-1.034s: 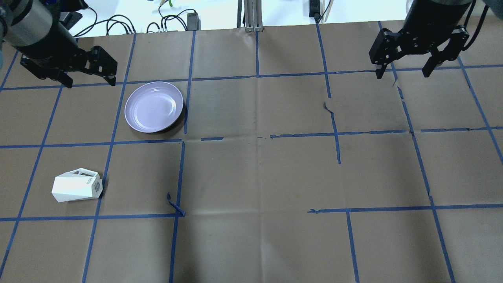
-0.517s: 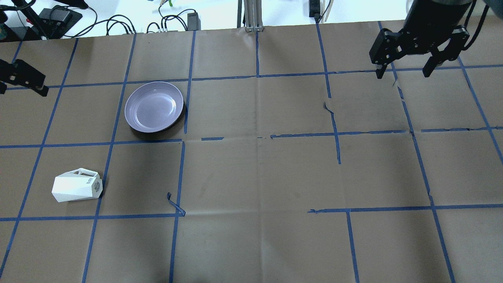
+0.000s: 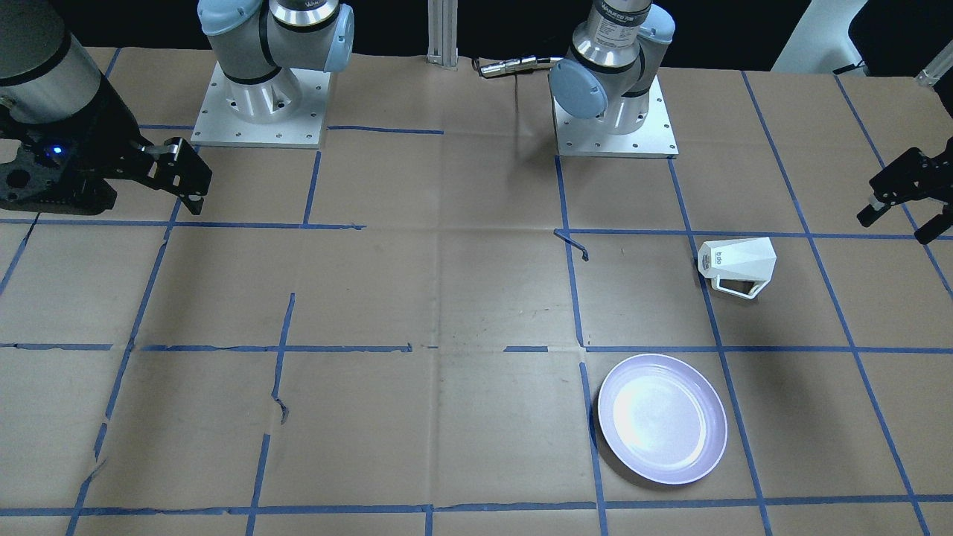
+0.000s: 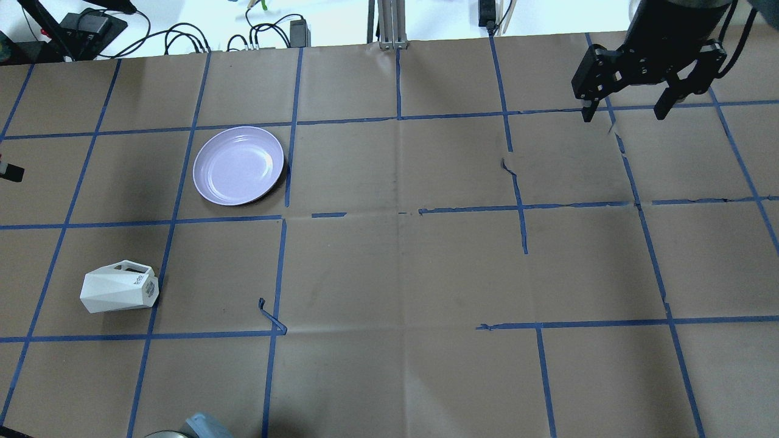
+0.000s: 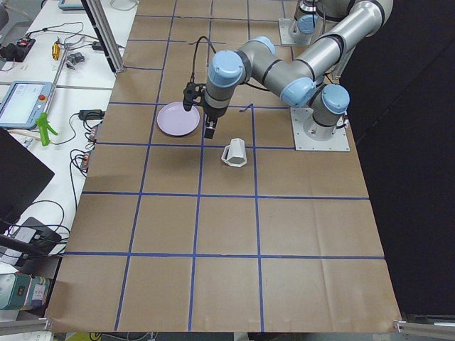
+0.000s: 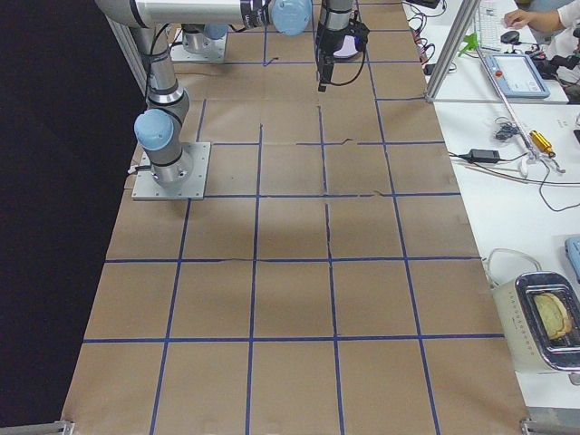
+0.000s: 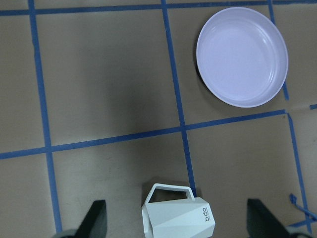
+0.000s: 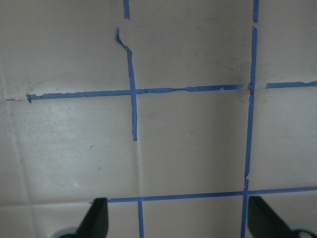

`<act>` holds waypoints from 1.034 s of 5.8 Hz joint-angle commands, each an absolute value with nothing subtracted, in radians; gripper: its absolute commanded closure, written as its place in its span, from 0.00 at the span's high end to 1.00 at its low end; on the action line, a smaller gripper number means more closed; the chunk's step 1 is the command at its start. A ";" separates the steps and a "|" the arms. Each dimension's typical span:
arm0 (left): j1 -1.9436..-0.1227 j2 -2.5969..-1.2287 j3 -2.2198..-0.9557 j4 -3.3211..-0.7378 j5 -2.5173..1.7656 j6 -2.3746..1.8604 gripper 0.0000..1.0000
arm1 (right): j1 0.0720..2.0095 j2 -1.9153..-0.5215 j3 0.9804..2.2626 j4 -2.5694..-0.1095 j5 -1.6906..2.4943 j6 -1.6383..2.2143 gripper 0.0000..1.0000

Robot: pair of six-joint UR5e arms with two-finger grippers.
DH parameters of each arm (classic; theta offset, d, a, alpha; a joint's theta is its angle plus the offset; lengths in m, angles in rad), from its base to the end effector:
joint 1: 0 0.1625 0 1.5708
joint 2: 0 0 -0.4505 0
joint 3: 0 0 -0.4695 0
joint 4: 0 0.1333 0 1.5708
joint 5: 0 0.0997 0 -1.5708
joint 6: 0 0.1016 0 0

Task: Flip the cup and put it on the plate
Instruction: 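Lower the left gripper onto the white cup lying on its side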

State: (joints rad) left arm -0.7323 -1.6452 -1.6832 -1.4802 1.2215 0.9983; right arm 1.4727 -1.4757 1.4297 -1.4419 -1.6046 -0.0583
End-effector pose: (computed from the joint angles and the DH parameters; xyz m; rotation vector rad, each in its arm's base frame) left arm 0.3226 -0.5160 0.4200 -0.2024 -2.8300 0.3149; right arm 0.0702 -0.6126 0.5231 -0.0597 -3.1110 -0.1328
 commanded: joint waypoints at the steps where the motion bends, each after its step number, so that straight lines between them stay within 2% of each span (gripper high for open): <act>1: -0.625 -1.683 -1.793 -1.508 1.106 1.173 1.00 | 1.473 -1.476 1.430 -1.442 -1.605 -0.058 1.00; 2: -0.591 -1.704 -1.831 -1.538 1.106 1.289 1.00 | 1.473 -1.476 1.430 -1.442 -1.605 -0.058 1.00; 6: -0.511 -1.926 -1.833 -1.687 1.115 1.304 1.00 | 1.473 -1.476 1.430 -1.442 -1.605 -0.058 1.00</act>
